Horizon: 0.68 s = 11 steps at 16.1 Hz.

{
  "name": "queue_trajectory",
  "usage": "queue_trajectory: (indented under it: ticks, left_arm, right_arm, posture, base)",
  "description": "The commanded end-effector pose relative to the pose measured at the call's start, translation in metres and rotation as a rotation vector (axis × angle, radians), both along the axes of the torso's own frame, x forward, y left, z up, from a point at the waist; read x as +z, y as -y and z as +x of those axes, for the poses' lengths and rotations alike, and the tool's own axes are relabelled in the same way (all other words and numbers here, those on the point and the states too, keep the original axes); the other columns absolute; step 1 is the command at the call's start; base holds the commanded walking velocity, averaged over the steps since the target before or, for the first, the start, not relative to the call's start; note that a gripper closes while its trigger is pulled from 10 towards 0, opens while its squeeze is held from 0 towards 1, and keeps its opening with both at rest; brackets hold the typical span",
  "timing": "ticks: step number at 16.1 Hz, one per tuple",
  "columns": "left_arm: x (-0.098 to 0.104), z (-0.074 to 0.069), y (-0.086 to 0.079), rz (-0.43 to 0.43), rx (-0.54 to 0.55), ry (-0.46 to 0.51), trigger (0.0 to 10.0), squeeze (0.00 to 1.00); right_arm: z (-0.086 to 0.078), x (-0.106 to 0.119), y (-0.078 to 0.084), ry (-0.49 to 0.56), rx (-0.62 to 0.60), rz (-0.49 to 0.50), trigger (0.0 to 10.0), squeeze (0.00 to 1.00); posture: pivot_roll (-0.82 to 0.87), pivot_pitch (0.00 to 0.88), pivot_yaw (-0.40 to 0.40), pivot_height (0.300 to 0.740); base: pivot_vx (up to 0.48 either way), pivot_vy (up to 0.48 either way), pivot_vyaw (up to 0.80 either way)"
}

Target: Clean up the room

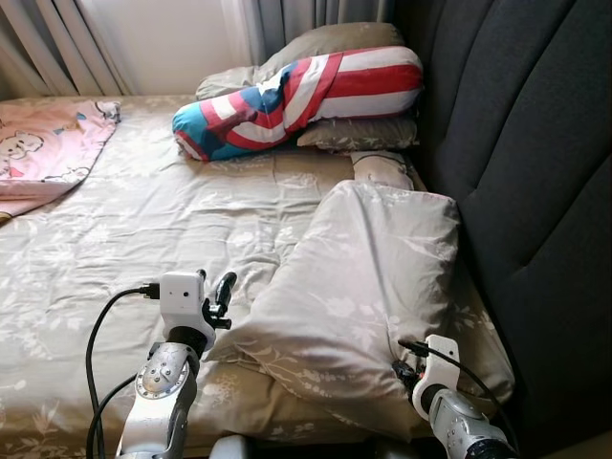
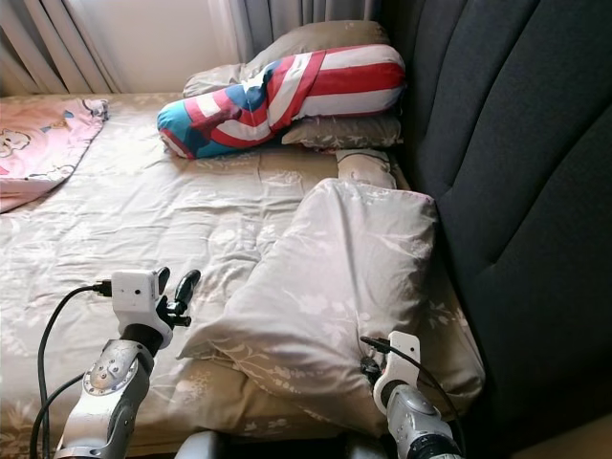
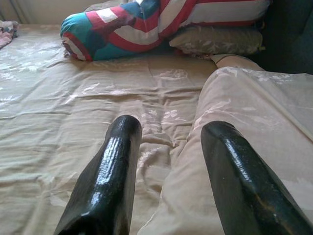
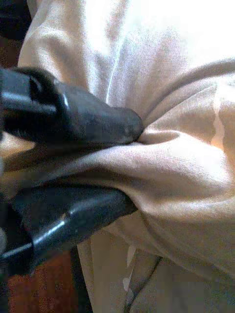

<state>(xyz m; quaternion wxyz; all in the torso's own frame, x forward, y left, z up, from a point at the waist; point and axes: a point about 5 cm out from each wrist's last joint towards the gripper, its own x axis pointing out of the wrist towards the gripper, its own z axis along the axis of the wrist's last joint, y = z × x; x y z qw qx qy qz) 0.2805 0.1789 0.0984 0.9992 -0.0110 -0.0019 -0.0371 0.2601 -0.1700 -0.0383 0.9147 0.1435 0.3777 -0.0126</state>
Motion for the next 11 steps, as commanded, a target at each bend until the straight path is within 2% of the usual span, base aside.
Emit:
queue_trajectory:
  ticks: [1, 3, 6, 8, 10, 11]
  left_arm:
    - [0.000, 0.002, 0.001, -0.002, 0.000, -0.003, 10.0, 0.00]
    - [-0.001, 0.002, 0.001, -0.002, 0.001, -0.004, 10.0, 0.00]
    - [-0.001, 0.002, 0.001, -0.002, 0.002, -0.004, 10.0, 0.00]
    - [-0.002, 0.003, 0.002, -0.003, 0.003, -0.003, 10.0, 0.00]
    - [-0.002, 0.004, 0.002, -0.004, 0.003, -0.002, 10.0, 0.00]
    - [-0.001, 0.004, 0.002, -0.005, 0.002, -0.001, 10.0, 0.00]
  right_arm:
    - [-0.007, -0.006, 0.002, -0.044, -0.006, -0.021, 0.0, 0.00]
    - [-0.006, -0.005, 0.006, -0.042, -0.018, -0.032, 0.0, 0.00]
    - [-0.005, -0.002, 0.020, -0.028, -0.076, -0.079, 0.0, 0.00]
    - [-0.001, 0.006, 0.045, 0.007, -0.109, -0.209, 0.0, 0.00]
    - [0.002, 0.012, 0.057, 0.032, -0.163, -0.237, 0.0, 0.00]
    - [0.005, 0.022, 0.077, 0.061, -0.200, -0.328, 0.0, 0.00]
  posture:
    - [0.00, 0.063, -0.016, 0.644]
    - [0.00, 0.058, -0.016, 0.644]
    - [-0.01, 0.050, -0.016, 0.644]
    - [-0.01, 0.042, -0.018, 0.644]
    - [-0.02, 0.037, -0.018, 0.644]
    - [-0.02, 0.033, -0.019, 0.644]
  base:
    - [0.000, 0.000, 0.00]
    - [0.000, 0.000, 0.00]
    - [0.000, 0.000, 0.00]
    - [0.000, 0.000, 0.00]
    - [0.000, 0.000, 0.00]
    - [0.000, 0.000, 0.00]
